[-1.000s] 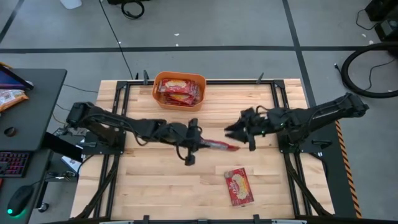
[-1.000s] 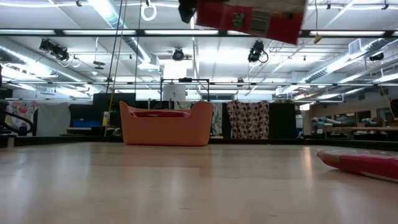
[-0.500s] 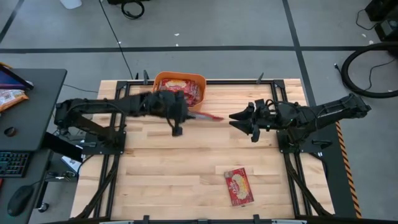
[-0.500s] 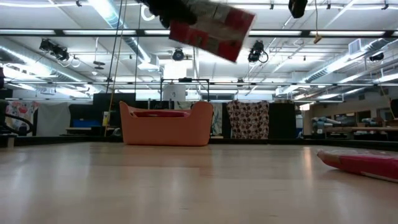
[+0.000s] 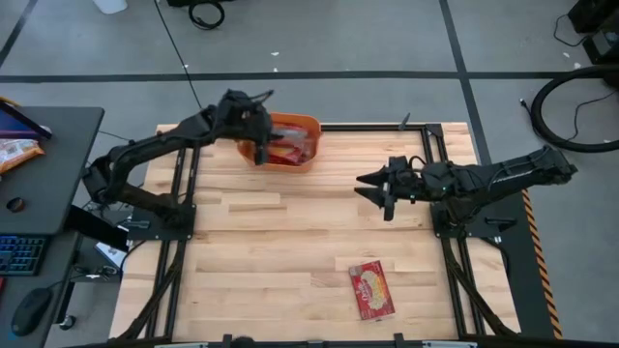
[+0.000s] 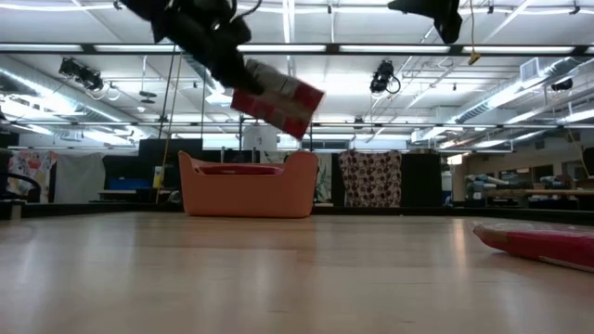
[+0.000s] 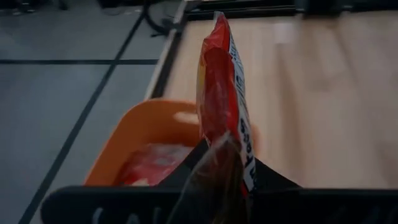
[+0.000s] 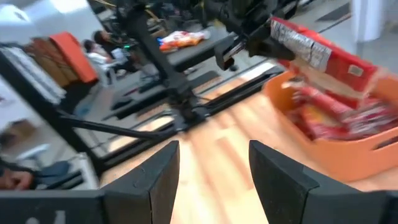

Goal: Sort popcorn bags into baskets
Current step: Put the red popcorn bag into the orange container

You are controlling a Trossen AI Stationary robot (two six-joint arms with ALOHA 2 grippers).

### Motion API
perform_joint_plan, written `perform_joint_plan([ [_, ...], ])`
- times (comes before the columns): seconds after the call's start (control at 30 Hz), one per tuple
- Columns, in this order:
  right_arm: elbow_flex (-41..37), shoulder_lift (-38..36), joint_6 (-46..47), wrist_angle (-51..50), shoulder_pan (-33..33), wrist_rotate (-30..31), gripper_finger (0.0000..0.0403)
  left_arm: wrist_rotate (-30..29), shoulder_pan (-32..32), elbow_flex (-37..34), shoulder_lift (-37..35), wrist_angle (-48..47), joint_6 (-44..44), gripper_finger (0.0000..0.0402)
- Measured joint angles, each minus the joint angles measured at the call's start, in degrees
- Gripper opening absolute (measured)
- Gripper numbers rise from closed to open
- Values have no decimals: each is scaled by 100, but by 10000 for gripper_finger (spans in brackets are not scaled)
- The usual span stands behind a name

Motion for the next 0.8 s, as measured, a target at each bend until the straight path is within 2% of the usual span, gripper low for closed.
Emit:
perform_joint_plan([
  [0.23, 0, 0, -409, -17, -354, -5, 197, -116, 653, -981, 0, 1460, 334, 29],
  [0.4, 0, 0, -166, -34, -485, -48, 197, -150, 1020, -1623, 81, 2307, 1172, 29],
  [0.5, 0, 20, -110, -58, -576, 63, 197, -190, 1203, -1846, 213, 2407, 1628, 29],
  [0.63, 0, 57, 262, -43, -799, 173, 197, -694, 1250, -1941, 419, 2394, 2220, 35],
  [0.8, 0, 117, 727, -67, -1062, 107, 197, -1243, 1164, -1947, 428, 2373, 2689, 72],
])
